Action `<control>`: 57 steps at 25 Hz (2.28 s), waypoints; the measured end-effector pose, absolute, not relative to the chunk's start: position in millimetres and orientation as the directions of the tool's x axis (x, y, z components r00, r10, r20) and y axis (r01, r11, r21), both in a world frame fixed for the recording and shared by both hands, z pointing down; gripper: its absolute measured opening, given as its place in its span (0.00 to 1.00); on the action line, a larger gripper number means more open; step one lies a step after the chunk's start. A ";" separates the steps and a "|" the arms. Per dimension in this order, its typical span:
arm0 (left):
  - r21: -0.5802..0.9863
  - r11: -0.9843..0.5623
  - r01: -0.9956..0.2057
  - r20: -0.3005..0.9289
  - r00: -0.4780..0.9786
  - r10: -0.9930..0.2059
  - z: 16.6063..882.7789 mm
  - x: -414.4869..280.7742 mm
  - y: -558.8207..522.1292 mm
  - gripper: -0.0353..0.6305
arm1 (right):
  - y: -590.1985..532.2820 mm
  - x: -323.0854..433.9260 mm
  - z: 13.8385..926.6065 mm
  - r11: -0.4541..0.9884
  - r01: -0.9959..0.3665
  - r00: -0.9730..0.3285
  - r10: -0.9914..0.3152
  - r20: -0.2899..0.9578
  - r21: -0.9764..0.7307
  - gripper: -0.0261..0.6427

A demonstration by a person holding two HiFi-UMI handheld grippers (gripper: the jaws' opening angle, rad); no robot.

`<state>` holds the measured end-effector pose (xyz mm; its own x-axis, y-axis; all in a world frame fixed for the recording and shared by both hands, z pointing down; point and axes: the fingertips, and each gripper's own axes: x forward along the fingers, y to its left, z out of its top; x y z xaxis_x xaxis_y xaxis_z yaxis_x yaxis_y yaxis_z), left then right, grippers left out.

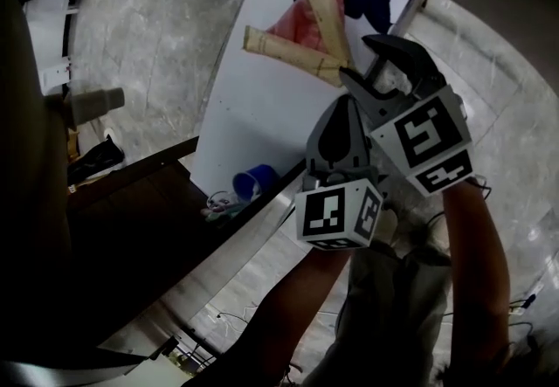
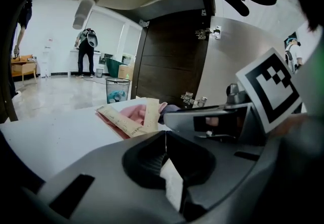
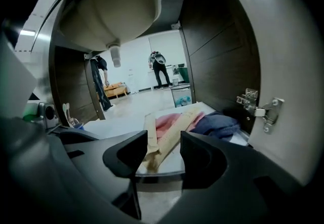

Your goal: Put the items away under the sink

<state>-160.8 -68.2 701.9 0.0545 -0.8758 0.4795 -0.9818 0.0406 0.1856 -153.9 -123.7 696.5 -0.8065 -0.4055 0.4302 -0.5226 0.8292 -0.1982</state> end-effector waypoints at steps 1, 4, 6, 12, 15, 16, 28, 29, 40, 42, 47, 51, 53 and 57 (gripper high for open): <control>0.185 0.029 -0.982 0.479 0.064 -0.875 698.4 -156.5 -66.7 0.07 | -121.5 -146.7 691.8 0.820 -0.536 -0.801 -0.419 0.428 -0.200 0.34; 0.184 -0.016 -0.983 0.480 0.105 -0.871 683.7 -141.0 -64.6 0.07 | -112.1 -126.8 674.6 0.799 -0.562 -0.791 -0.444 0.421 -0.213 0.30; 0.182 -0.055 -0.982 0.481 0.138 -0.866 669.3 -129.4 -64.0 0.07 | -106.9 -113.4 663.6 0.780 -0.591 -0.773 -0.473 0.423 -0.207 0.15; 0.203 -0.136 -0.970 0.482 0.219 -0.848 631.4 -95.8 -56.7 0.07 | -83.7 -75.3 635.5 0.725 -0.655 -0.724 -0.519 0.455 -0.214 0.11; 0.210 -0.187 -0.960 0.482 0.268 -0.834 607.5 -73.7 -47.9 0.07 | -67.6 -50.8 617.7 0.689 -0.687 -0.698 -0.537 0.474 -0.231 0.11; 0.206 -0.210 -0.956 0.478 0.285 -0.831 598.4 -66.1 -45.8 0.07 | -63.8 -42.6 611.6 0.673 -0.700 -0.688 -0.545 0.479 -0.239 0.11; 0.219 -0.403 -0.889 0.459 0.458 -0.761 492.8 19.3 -20.6 0.07 | -44.4 44.4 500.4 0.541 -0.813 -0.571 -0.669 0.476 -0.214 0.11; 0.223 -0.414 -0.883 0.456 0.470 -0.756 482.1 26.1 -17.7 0.07 | -41.2 51.2 489.6 0.529 -0.821 -0.561 -0.677 0.477 -0.213 0.11; 0.229 -0.546 -0.806 0.420 0.588 -0.692 363.9 71.8 5.8 0.07 | 0.0 89.7 374.5 0.474 -0.850 -0.524 -0.719 0.457 -0.229 0.11; 0.232 -0.569 -0.789 0.419 0.609 -0.673 341.5 73.7 13.1 0.07 | 8.9 92.0 351.6 0.465 -0.852 -0.521 -0.719 0.460 -0.240 0.11; 0.233 -0.618 -0.751 0.405 0.653 -0.640 282.1 65.8 23.0 0.07 | 15.7 93.0 281.7 0.460 -0.855 -0.519 -0.742 0.425 -0.241 0.11; 0.223 -0.630 -0.744 0.386 0.661 -0.643 239.2 57.9 22.1 0.07 | 15.5 88.1 234.0 0.483 -0.847 -0.531 -0.749 0.396 -0.223 0.11; 0.217 -0.636 -0.741 0.369 0.665 -0.649 217.0 53.3 24.4 0.07 | 18.3 82.8 211.9 0.507 -0.836 -0.547 -0.741 0.390 -0.209 0.11; 0.213 -0.632 -0.746 0.340 0.662 -0.668 182.5 38.9 27.9 0.07 | 20.9 69.2 176.1 0.527 -0.824 -0.565 -0.738 0.367 -0.210 0.11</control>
<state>38.9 27.9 182.5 0.6624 -0.6676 0.3398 -0.7456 -0.6316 0.2125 69.2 20.9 176.1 -0.5655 -0.7384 0.3675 -0.8239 0.5265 -0.2098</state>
